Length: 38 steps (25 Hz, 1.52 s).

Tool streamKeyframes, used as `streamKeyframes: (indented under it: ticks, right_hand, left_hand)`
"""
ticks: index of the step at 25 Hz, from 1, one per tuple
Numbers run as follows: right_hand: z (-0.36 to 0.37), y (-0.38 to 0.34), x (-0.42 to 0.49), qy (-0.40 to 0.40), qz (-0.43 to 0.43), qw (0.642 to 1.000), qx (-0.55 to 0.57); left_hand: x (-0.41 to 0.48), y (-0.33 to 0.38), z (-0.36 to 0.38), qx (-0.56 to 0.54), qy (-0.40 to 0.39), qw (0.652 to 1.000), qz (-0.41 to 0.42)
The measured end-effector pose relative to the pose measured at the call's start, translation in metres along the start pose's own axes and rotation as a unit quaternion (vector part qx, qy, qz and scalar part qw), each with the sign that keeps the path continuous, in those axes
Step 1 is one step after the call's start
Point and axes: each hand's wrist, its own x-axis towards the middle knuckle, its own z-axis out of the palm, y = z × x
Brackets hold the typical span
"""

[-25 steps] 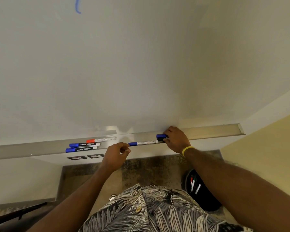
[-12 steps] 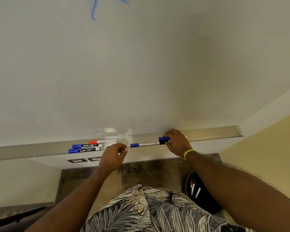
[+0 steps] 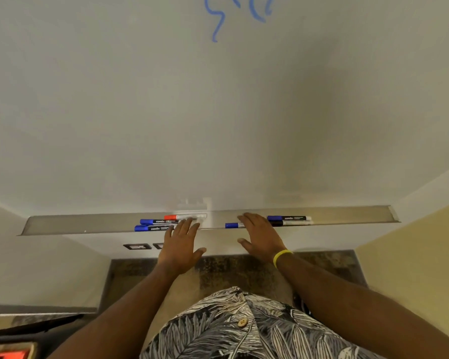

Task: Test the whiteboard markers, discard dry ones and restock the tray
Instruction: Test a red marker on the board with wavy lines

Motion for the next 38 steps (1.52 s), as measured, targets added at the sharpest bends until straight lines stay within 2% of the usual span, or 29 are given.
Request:
streamKeyframes:
  ticks: [7,15,17,20,30,34,38]
  right_hand:
    - [0.015,-0.068,0.022,-0.018,-0.043,0.998,-0.044]
    - [0.021,-0.122,0.075,-0.016,-0.046,0.998,-0.041]
    - [0.019,-0.132,0.088,-0.038,-0.016,0.998,-0.042]
    - [0.017,-0.141,0.102,-0.065,0.014,0.997,-0.04]
    - [0.025,-0.148,0.127,-0.08,0.018,0.979,-0.186]
    - [0.021,-0.146,0.126,-0.07,0.011,0.98,-0.185]
    - [0.009,-0.143,0.115,-0.041,0.005,0.988,-0.151]
  left_hand:
    - [-0.019,-0.046,0.004,0.027,-0.002,0.998,-0.052]
    - [-0.038,-0.09,-0.012,0.011,0.023,0.998,-0.052]
    - [-0.045,-0.102,-0.017,0.013,0.027,0.998,-0.053]
    - [-0.051,-0.117,-0.021,-0.009,0.03,0.997,-0.066]
    - [-0.065,-0.131,-0.023,-0.007,-0.002,0.994,-0.109]
    - [-0.061,-0.128,-0.022,-0.019,-0.002,0.993,-0.113]
    - [-0.049,-0.121,-0.027,-0.068,0.051,0.992,-0.096]
